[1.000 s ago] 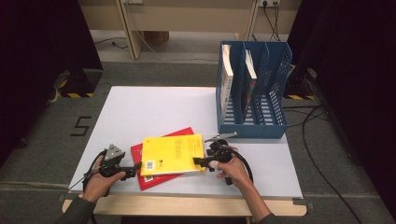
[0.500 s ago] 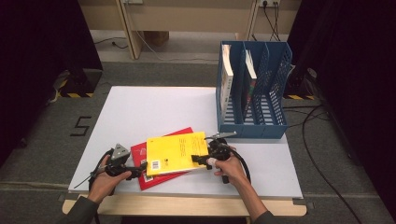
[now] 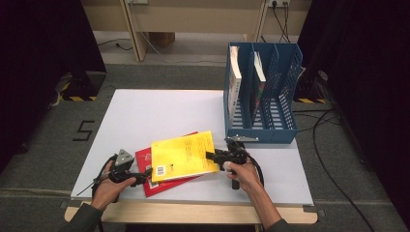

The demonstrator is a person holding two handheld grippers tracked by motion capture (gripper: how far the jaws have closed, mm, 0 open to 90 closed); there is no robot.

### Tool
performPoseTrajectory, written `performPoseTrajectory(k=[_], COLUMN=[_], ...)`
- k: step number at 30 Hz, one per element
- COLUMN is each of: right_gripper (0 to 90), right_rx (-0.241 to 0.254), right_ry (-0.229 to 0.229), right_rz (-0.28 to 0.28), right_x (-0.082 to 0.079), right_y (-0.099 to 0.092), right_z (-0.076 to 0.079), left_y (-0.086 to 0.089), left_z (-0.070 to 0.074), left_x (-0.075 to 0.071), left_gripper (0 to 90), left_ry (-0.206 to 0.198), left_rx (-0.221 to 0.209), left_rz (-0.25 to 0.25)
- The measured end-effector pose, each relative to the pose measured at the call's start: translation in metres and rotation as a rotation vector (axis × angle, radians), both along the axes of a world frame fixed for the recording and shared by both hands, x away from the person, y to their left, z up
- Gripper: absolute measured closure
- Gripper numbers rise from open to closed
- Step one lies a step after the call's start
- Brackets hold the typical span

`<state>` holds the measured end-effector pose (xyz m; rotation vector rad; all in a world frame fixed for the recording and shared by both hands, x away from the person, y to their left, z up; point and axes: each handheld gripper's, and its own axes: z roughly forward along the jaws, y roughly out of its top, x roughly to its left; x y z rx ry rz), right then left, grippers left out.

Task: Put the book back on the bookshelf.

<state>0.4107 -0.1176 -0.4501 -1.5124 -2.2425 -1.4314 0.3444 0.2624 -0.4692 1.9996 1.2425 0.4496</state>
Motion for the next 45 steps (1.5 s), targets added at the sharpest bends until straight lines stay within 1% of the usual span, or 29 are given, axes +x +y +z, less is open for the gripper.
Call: performPoseTrajectory(k=[1, 2, 5, 6, 10, 11, 12, 14, 16, 17, 18, 19, 22, 25, 26, 27, 28, 30, 32, 33, 34, 35, 37, 38, 39, 40, 41, 42, 45], right_gripper=[55.6, 56.7, 58.3, 59.3, 60.9, 60.9, 62.0, 62.0, 62.4, 62.4, 62.3, 62.3, 62.1, 61.1, 59.5, 59.5, 59.1, 59.8, 61.8, 61.8, 64.4, 64.4, 67.1, 67.4, 67.4, 68.2, 68.2, 69.1, 70.5], right_rx=[0.022, 0.071, 0.065, 0.068, 0.035, 0.035, 0.007, -0.009, -0.032, -0.032, -0.054, -0.054, -0.075, -0.079, -0.111, -0.111, -0.151, -0.166, -0.211, -0.211, -0.247, -0.247, -0.282, -0.288, -0.288, -0.307, -0.307, -0.318, -0.343], right_ry=[-0.007, -0.011, -0.023, -0.028, -0.043, -0.043, -0.055, -0.065, -0.078, -0.078, -0.08, -0.08, -0.073, -0.048, -0.037, -0.037, -0.048, -0.048, -0.067, -0.067, -0.09, -0.09, -0.133, -0.142, -0.142, -0.164, -0.164, -0.192, -0.206], right_rz=[0.0, -0.004, 0.012, 0.03, 0.07, 0.07, 0.091, 0.1, 0.127, 0.127, 0.135, 0.135, 0.165, 0.189, 0.235, 0.235, 0.251, 0.264, 0.261, 0.261, 0.262, 0.262, 0.289, 0.298, 0.298, 0.322, 0.322, 0.33, 0.336], right_x=[0.0, 0.0, 0.0, 0.002, 0.006, 0.006, 0.007, 0.008, 0.009, 0.009, 0.009, 0.009, 0.01, 0.01, 0.008, 0.008, 0.008, 0.011, 0.013, 0.013, 0.014, 0.014, 0.013, 0.013, 0.013, 0.014, 0.014, 0.015, 0.016], right_y=[-0.001, -0.001, 0.0, 0.003, 0.009, 0.009, 0.013, 0.015, 0.024, 0.024, 0.03, 0.03, 0.043, 0.052, 0.065, 0.065, 0.074, 0.079, 0.083, 0.083, 0.086, 0.086, 0.087, 0.088, 0.088, 0.088, 0.088, 0.088, 0.087], right_z=[0.003, 0.011, 0.021, 0.031, 0.055, 0.055, 0.068, 0.073, 0.091, 0.091, 0.099, 0.099, 0.115, 0.119, 0.122, 0.122, 0.127, 0.131, 0.132, 0.132, 0.133, 0.133, 0.134, 0.135, 0.135, 0.139, 0.139, 0.145, 0.153], left_y=[0.0, 0.0, 0.0, 0.0, -0.003, -0.003, -0.005, -0.006, -0.007, -0.007, -0.007, -0.007, -0.007, -0.009, -0.011, -0.011, -0.011, -0.011, -0.011, -0.011, -0.01, -0.01, -0.009, -0.007, -0.007, -0.004, -0.004, -0.001, 0.004], left_z=[0.0, 0.0, 0.001, 0.001, -0.001, -0.001, -0.001, -0.001, -0.002, -0.002, -0.002, -0.002, -0.003, -0.004, -0.004, -0.004, -0.004, -0.004, -0.005, -0.005, -0.005, -0.005, -0.004, -0.004, -0.004, -0.003, -0.003, -0.003, -0.004], left_x=[0.0, -0.001, -0.001, -0.002, -0.003, -0.003, -0.003, -0.004, -0.004, -0.004, -0.004, -0.004, -0.004, -0.003, -0.003, -0.003, -0.003, -0.003, -0.003, -0.003, -0.003, -0.003, -0.002, -0.001, -0.001, -0.001, -0.001, 0.001, 0.002], left_gripper=[12.8, 13.0, 12.9, 13.0, 14.3, 15.5, 17.0, 18.0, 20.5, 20.7, 20.6, 20.6, 20.5, 24.0, 23.6, 22.6, 22.6, 22.3, 21.3, 21.1, 21.2, 21.2, 19.1, 17.4, 14.3, 15.5, 14.6, 14.9, 14.8], left_ry=[-0.004, -0.013, -0.014, -0.017, -0.031, -0.031, -0.036, -0.039, -0.04, -0.04, -0.039, -0.039, -0.037, -0.036, -0.047, -0.047, -0.052, -0.051, -0.051, -0.051, -0.049, -0.049, -0.048, -0.043, -0.043, -0.053, -0.053, -0.051, -0.047], left_rx=[0.011, 0.013, 0.018, 0.024, 0.018, 0.018, 0.011, 0.013, 0.007, 0.007, 0.006, 0.006, 0.002, -0.004, 0.011, 0.011, 0.025, 0.018, 0.015, 0.015, 0.01, 0.01, 0.01, -0.011, -0.011, -0.031, -0.031, -0.048, -0.059], left_rz=[-0.002, -0.001, -0.001, 0.0, 0.0, 0.0, -0.002, -0.003, -0.004, -0.004, -0.003, -0.003, 0.0, -0.015, -0.02, -0.02, -0.028, -0.026, -0.025, -0.025, -0.031, -0.031, -0.035, -0.038, -0.038, -0.021, -0.021, -0.003, 0.017])
